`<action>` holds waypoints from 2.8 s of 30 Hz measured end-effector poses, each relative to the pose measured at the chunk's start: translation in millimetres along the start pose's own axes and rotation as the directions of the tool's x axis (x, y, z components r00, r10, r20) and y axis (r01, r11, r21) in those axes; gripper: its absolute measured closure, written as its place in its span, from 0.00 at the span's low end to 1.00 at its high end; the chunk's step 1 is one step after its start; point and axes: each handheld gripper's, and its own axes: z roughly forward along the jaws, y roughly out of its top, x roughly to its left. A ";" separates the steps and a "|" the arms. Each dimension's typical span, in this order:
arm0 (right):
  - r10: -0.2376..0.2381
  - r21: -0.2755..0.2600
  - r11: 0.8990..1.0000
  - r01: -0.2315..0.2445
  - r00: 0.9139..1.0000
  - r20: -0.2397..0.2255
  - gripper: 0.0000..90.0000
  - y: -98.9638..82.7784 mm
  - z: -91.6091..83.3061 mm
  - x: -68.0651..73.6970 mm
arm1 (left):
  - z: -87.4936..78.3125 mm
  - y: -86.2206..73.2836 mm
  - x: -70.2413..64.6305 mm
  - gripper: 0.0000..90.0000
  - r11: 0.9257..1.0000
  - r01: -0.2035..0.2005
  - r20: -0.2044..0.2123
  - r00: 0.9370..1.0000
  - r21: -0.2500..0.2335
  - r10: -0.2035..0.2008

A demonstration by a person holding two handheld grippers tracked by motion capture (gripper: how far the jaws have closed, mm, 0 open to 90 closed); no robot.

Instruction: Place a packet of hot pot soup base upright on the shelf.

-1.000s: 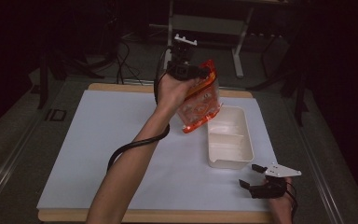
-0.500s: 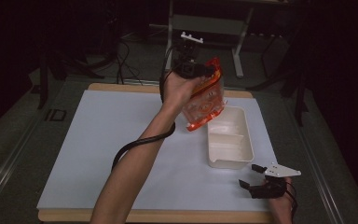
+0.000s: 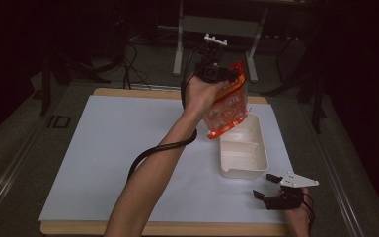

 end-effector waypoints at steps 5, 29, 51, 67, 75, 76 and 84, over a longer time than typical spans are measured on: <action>0.000 0.000 1.000 0.000 1.000 -0.002 0.12 0.0 -0.3 -0.1 | 9.2 2.0 -2.8 1.00 1.000 0.009 0.010 1.000 -0.004 -0.009; -0.001 -0.004 1.000 0.001 1.000 -0.004 0.12 -0.2 -0.6 -0.1 | 41.4 -1.8 -10.8 1.00 0.998 0.062 0.024 0.998 0.007 -0.063; -0.004 -0.001 1.000 0.004 1.000 -0.003 0.12 -0.1 0.0 0.8 | 61.2 -9.9 -12.4 1.00 0.992 0.123 -0.067 0.990 0.038 -0.121; -0.007 0.006 1.000 0.007 1.000 -0.009 0.12 0.1 0.1 0.8 | 83.3 -17.1 -16.3 0.99 0.986 0.075 -0.079 0.995 0.151 -0.064; -0.012 0.007 1.000 0.012 1.000 -0.010 0.12 0.2 0.6 1.0 | 94.9 -27.5 -7.4 0.99 0.976 0.037 -0.069 0.997 0.215 -0.022; -0.013 0.006 1.000 0.013 1.000 -0.009 0.12 0.2 0.5 0.9 | 96.5 -29.7 -6.0 0.99 0.975 0.033 -0.059 0.998 0.219 -0.020; -0.015 0.005 1.000 0.015 1.000 -0.012 0.12 0.2 0.6 0.9 | 89.3 -34.4 -12.9 0.86 0.965 -0.093 -0.027 0.994 0.244 0.103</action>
